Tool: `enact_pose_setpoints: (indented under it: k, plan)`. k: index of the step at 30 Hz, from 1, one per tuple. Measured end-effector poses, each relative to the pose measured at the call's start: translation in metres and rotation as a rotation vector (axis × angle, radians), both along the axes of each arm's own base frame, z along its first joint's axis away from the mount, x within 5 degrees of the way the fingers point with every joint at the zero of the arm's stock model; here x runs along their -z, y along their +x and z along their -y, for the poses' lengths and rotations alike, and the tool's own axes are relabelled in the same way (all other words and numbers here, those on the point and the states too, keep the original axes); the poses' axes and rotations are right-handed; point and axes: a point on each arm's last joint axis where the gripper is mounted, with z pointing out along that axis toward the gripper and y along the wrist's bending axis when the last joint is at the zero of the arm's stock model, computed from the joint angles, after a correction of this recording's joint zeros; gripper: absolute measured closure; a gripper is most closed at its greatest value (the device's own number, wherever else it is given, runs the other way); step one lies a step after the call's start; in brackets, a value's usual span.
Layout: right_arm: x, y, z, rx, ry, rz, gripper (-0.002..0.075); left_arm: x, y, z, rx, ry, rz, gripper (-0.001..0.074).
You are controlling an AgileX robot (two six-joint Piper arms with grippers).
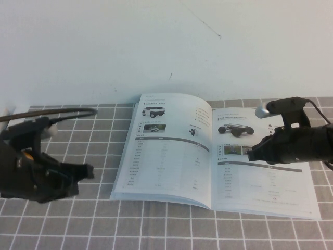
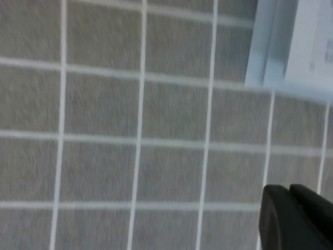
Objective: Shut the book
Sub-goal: 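Close the open booklet and leave it lying on the table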
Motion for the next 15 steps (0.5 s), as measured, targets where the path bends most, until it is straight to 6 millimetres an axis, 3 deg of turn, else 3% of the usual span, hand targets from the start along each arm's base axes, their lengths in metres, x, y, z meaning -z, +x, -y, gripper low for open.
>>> enact_pose_setpoints:
  k: [5,9,15]
  plan:
    - [0.000,0.000,0.000,-0.005,-0.008,0.005,0.0729,-0.015,0.023,-0.006,-0.191,-0.122,0.249,0.0736]
    - [0.000,0.001,0.002,0.005,-0.019,0.012,0.0729,-0.027,0.036,-0.007,-0.244,-0.160,0.371,0.0736]
    - [0.000,0.002,0.004,0.005,-0.051,0.030,0.0729,-0.035,0.055,0.007,0.216,0.046,0.246,0.0736]
